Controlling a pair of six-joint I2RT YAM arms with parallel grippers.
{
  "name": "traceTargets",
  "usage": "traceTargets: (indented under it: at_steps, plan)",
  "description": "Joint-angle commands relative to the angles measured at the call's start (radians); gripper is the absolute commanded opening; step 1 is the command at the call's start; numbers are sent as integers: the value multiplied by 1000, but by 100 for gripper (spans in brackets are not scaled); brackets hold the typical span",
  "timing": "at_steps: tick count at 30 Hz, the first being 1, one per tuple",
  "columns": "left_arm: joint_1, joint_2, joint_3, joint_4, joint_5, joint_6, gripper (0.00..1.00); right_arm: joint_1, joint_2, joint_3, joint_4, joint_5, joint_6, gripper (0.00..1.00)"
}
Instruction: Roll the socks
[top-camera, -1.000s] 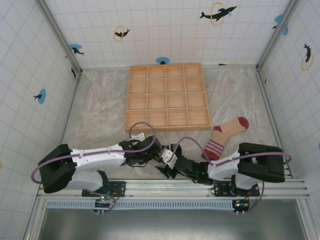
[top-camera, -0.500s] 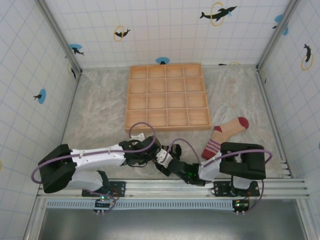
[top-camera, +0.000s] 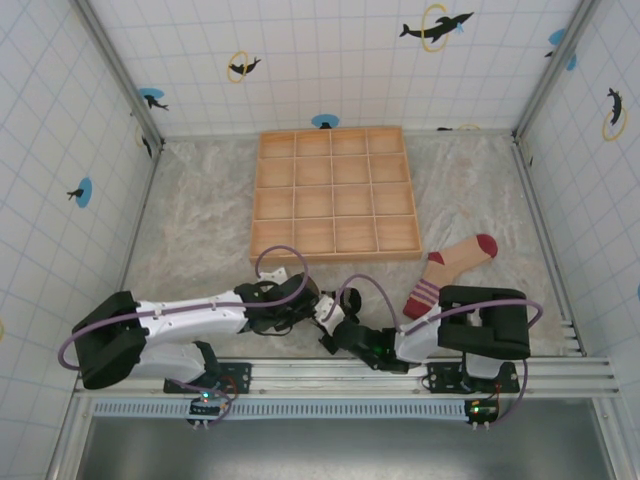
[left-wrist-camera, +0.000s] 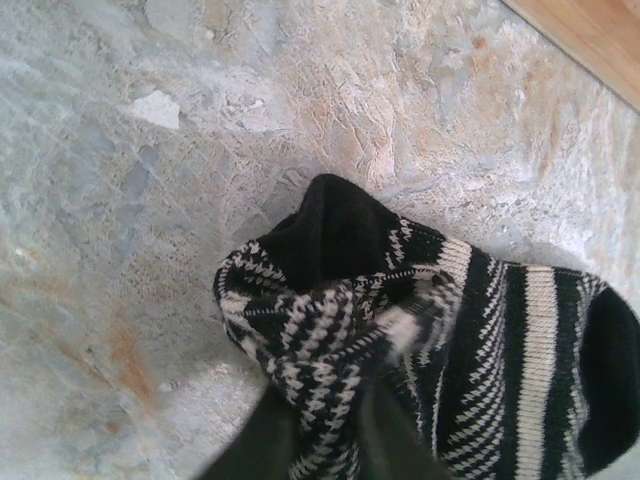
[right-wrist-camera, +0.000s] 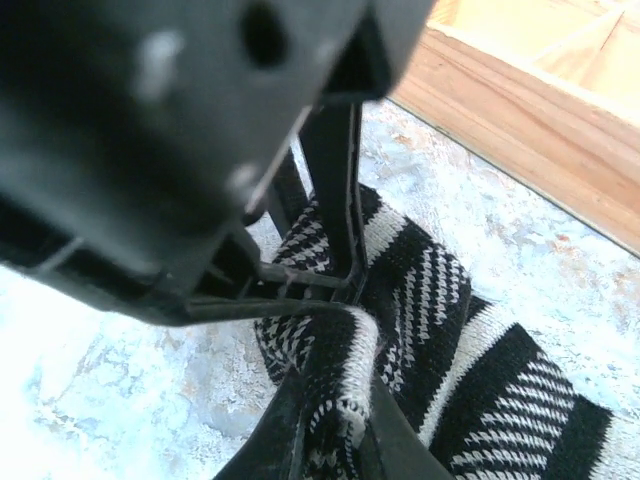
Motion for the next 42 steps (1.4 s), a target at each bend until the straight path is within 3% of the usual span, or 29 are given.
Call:
traceTargets:
  at_steps: [1, 4, 7, 11, 17, 22, 32, 42]
  plan:
    - [-8, -47, -12, -49, -33, -20, 50, -14, -20, 0, -165, -31, 177, 0]
    - [-8, -60, 27, -80, -65, 12, 77, -49, -33, -52, -146, -135, 342, 0]
    - [-1, -53, 69, -93, -76, 96, 81, -61, -51, -122, -72, -192, 455, 0]
    - [9, -48, 84, -99, -58, 177, 78, -85, -80, -176, -47, -233, 618, 0]
    - [11, -91, 25, -39, -50, 133, 66, -125, -122, -219, -113, -251, 880, 0]
    - [7, -85, -7, 49, 10, 128, 58, -124, -127, -210, -206, -255, 987, 0]
    - [-56, 19, -43, 209, 101, 23, 56, -119, -115, -222, -210, -224, 1011, 0]
    - [-57, 88, -44, 232, 27, -43, 53, -119, -104, -237, -162, -235, 996, 0]
